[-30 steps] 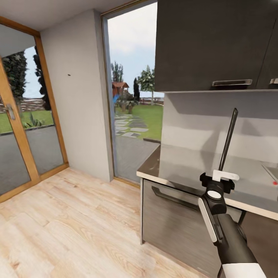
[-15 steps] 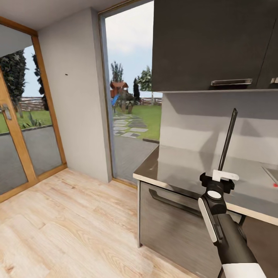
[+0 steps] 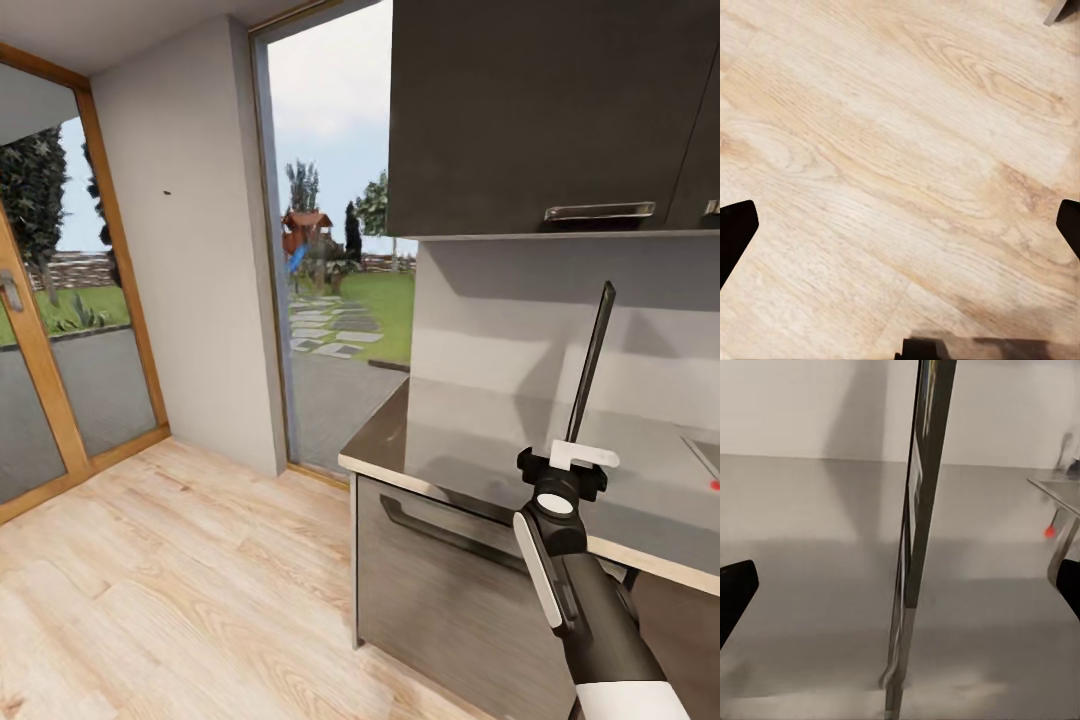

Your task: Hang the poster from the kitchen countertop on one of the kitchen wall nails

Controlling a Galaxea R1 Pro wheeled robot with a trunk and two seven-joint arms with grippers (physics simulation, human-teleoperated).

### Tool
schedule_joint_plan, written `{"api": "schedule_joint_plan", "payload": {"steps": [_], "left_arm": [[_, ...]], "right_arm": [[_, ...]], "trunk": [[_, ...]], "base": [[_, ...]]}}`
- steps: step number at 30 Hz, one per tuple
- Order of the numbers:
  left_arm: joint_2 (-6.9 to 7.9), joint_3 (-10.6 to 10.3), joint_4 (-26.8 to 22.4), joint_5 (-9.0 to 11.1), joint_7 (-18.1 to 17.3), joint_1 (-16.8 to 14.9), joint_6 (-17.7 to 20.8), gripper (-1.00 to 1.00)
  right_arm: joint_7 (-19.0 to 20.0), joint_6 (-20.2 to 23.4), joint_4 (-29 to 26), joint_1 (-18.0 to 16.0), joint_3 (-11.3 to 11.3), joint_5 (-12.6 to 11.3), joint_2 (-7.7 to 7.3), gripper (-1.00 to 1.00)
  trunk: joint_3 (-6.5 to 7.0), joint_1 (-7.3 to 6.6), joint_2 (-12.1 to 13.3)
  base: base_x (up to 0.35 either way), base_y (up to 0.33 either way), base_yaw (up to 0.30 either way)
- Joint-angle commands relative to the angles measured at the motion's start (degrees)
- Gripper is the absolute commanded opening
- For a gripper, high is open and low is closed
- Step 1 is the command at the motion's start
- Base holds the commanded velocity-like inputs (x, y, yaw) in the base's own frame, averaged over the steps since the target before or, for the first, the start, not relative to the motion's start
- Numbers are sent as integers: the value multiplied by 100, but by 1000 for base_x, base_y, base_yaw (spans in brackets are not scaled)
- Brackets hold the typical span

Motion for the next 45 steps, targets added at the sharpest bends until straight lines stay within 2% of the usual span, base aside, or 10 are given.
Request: {"api": "schedule_joint_plan", "payload": {"steps": [1, 11, 45], "left_arm": [[-1, 4, -9, -3, 2, 3, -12, 100], [-1, 4, 8, -5, 10, 1, -145, 100], [-1, 4, 17, -5, 10, -1, -156, 100]], "right_arm": [[-21, 39, -6, -4, 8, -3, -3, 100], [-13, 38, -6, -4, 15, -4, -3, 100], [-3, 38, 3, -4, 15, -4, 5, 100]], "trunk": [[-5, 1, -3], [-5, 1, -3], [-5, 1, -3]], "base": [[6, -4, 0], [98, -125, 0], [61, -38, 0]]}}
